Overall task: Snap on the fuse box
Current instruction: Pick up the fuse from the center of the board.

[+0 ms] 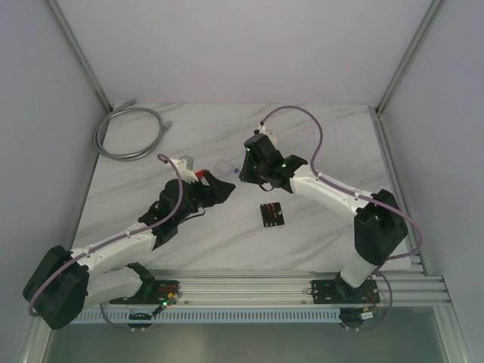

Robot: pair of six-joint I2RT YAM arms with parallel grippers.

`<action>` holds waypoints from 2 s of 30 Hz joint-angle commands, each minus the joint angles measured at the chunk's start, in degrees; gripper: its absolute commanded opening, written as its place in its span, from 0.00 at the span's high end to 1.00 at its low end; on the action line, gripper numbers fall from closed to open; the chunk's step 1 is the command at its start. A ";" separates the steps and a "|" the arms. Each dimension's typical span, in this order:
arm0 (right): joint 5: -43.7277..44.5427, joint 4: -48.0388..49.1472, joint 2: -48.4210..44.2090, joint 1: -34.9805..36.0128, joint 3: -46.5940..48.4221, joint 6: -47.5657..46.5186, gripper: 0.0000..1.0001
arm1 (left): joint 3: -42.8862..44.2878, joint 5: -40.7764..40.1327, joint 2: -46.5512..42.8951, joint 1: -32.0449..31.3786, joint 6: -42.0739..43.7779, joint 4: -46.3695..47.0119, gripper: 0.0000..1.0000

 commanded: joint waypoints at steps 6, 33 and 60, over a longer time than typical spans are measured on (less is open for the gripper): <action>-1.72 5.68 -4.55 0.79 -3.00 6.49 0.73 | 1.56 -9.48 6.27 -4.59 -0.91 11.10 0.38; -5.11 9.87 -9.11 1.20 -7.40 9.98 0.72 | 4.40 -7.70 12.38 -5.77 1.19 17.77 0.68; -16.45 14.53 -22.60 -3.34 -11.66 -15.34 0.54 | 4.12 2.73 1.09 -3.39 17.71 9.95 1.00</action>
